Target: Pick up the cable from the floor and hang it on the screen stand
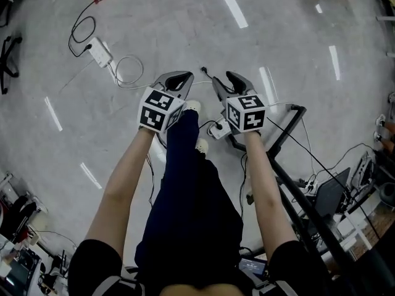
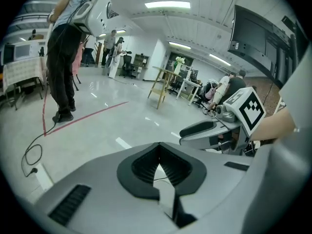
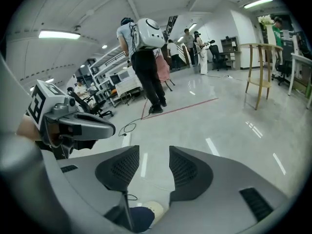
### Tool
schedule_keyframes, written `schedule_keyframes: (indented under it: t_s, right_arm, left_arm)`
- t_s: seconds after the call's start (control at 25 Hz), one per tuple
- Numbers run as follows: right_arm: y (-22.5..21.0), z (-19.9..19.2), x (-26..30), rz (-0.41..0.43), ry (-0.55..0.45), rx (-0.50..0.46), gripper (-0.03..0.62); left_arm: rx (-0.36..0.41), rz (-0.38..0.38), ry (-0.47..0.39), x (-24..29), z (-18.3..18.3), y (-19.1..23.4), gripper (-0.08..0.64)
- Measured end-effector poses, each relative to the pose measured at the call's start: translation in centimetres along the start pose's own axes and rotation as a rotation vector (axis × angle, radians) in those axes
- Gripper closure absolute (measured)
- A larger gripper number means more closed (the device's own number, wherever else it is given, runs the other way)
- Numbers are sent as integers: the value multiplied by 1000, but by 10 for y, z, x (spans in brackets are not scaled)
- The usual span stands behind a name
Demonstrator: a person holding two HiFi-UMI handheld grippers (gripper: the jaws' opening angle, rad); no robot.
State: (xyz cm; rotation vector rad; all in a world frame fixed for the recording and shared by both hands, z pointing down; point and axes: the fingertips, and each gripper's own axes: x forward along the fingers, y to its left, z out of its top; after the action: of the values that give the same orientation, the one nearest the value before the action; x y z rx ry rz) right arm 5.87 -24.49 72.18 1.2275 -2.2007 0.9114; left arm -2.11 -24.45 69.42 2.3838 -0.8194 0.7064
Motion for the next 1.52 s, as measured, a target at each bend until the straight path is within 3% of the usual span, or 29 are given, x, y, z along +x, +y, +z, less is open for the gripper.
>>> schedule_keyframes:
  t_s: [0.2, 0.32, 0.48, 0.76, 1.12, 1.32, 1.52]
  right_arm:
    - [-23, -40, 53, 15, 68, -42, 399]
    - [-35, -64, 85, 18, 115, -115, 399]
    - [-52, -94, 126, 33, 173, -188, 399]
    - [-80, -146, 196, 59, 230, -155, 399]
    - [-105, -214, 275, 80, 317, -169, 391]
    - [-123, -243, 304, 73, 365, -185, 388]
    - [-131, -267, 329, 76, 403, -219, 388]
  left_arm:
    - [-15, 8, 12, 39, -40, 42, 552]
    - [-21, 18, 14, 60, -62, 63, 552]
    - [-13, 2, 72, 89, -99, 80, 552]
    - [-103, 18, 88, 148, -168, 117, 552]
    - [-134, 25, 131, 202, -236, 149, 552]
    - [-197, 46, 121, 227, -261, 170, 552]
    - [-202, 35, 116, 243, -274, 180, 552]
